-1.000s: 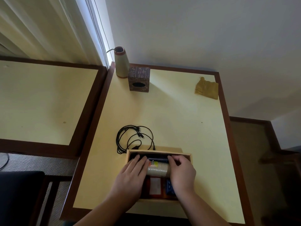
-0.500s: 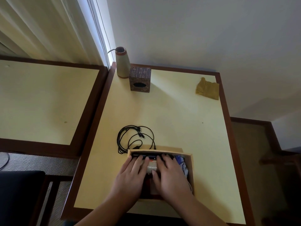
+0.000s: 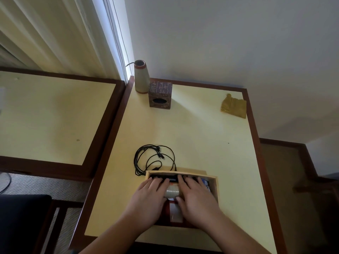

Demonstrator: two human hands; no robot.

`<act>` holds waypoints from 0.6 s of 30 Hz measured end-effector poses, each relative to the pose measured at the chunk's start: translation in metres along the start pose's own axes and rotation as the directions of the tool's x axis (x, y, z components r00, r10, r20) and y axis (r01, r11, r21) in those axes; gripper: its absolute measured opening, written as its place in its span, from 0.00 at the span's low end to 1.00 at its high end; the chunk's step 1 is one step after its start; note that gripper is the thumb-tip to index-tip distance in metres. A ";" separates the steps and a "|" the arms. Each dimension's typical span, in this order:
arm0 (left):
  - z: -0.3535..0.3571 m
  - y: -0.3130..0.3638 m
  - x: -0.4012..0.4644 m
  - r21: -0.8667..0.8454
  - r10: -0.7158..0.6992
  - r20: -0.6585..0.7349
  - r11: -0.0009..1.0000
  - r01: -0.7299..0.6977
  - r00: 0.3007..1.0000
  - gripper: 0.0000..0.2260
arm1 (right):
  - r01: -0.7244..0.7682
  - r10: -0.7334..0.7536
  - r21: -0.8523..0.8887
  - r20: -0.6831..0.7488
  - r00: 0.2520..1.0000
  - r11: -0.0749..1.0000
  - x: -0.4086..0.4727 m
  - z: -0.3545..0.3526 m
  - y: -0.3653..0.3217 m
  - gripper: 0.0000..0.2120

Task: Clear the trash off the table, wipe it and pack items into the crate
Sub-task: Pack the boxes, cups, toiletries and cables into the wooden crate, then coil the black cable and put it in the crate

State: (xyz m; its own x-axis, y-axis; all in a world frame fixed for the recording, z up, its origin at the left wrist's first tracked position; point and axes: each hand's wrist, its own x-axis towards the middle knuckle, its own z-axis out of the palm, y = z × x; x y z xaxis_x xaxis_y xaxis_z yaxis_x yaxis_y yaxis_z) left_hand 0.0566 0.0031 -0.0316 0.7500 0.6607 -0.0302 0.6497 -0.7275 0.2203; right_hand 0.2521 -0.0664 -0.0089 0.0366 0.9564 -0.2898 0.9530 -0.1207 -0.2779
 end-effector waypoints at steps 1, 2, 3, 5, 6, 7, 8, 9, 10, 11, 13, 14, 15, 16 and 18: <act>-0.007 0.000 -0.004 -0.047 -0.022 -0.019 0.999 0.021 1.000 0.26 | 0.012 -0.011 0.029 -0.026 1.000 1.000 -0.005 -0.003 0.005 0.31; -0.010 -0.001 -0.010 -0.116 -0.052 -0.043 0.992 0.047 0.998 0.24 | 0.027 -0.023 0.063 -0.068 0.997 0.998 -0.011 -0.006 0.011 0.29; -0.011 -0.003 -0.015 -0.200 -0.087 -0.059 0.977 0.074 0.994 0.22 | 0.046 -0.034 0.094 -0.127 0.991 0.995 -0.019 -0.008 0.017 0.26; -0.013 -0.009 -0.027 -0.314 -0.165 -0.117 0.942 0.121 0.979 0.17 | 0.043 -0.016 0.115 -0.225 0.974 0.992 -0.033 -0.011 0.031 0.22; -0.014 -0.011 -0.031 -0.357 -0.238 -0.155 0.919 0.170 0.959 0.15 | 0.007 0.024 0.114 -0.262 0.965 0.994 -0.039 -0.013 0.038 0.22; -0.017 -0.013 -0.033 -0.416 -0.355 -0.177 0.872 0.257 0.918 0.13 | -0.049 0.082 0.123 -0.282 0.956 0.991 -0.042 -0.015 0.043 0.25; -0.022 -0.016 -0.032 -0.485 -0.498 -0.156 0.791 0.373 0.853 0.12 | -0.116 0.150 0.138 -0.271 0.951 0.984 -0.045 -0.017 0.048 0.27; -0.027 -0.020 -0.029 -0.546 -0.624 -0.105 0.687 0.479 0.775 0.12 | -0.183 0.213 0.143 -0.236 0.948 0.973 -0.045 -0.017 0.052 0.30; -0.031 -0.026 -0.023 -0.579 -0.707 -0.045 0.594 0.558 0.706 0.13 | -0.239 0.263 0.145 -0.178 0.948 0.960 -0.044 -0.016 0.055 0.31; -0.032 -0.034 -0.016 -0.583 -0.751 0.011 0.531 0.615 0.660 0.15 | -0.283 0.302 0.166 -0.106 0.947 0.945 -0.043 -0.014 0.058 0.31; -0.031 -0.050 0.005 -0.552 -0.779 0.137 0.452 0.700 0.611 0.24 | -0.305 0.312 0.224 0.004 0.950 0.926 -0.041 -0.007 0.060 0.32; -0.028 -0.057 0.017 -0.528 -0.779 0.204 0.423 0.737 0.593 0.28 | -0.283 0.288 0.255 0.016 0.957 0.925 -0.039 -0.003 0.059 0.33; -0.024 -0.063 0.029 -0.501 -0.774 0.263 0.401 0.767 0.576 0.32 | -0.251 0.257 0.283 0.016 0.966 0.926 -0.039 0.001 0.057 0.34; -0.020 -0.068 0.042 -0.474 -0.768 0.311 0.386 0.792 0.560 0.37 | -0.220 0.232 0.325 0.000 0.973 0.920 -0.038 0.006 0.055 0.34; -0.015 -0.074 0.064 -0.442 -0.751 0.366 0.380 0.813 0.550 0.46 | -0.236 0.269 0.443 -0.013 0.963 0.865 -0.039 0.011 0.051 0.34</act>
State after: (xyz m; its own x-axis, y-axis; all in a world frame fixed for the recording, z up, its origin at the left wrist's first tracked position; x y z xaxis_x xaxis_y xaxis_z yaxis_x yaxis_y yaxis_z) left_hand 0.0548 0.1019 -0.0348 -0.0303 0.8418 -0.5390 0.8018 0.3425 0.4898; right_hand 0.2963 -0.1130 -0.0217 0.2955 0.8920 -0.3422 0.6822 -0.4478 -0.5780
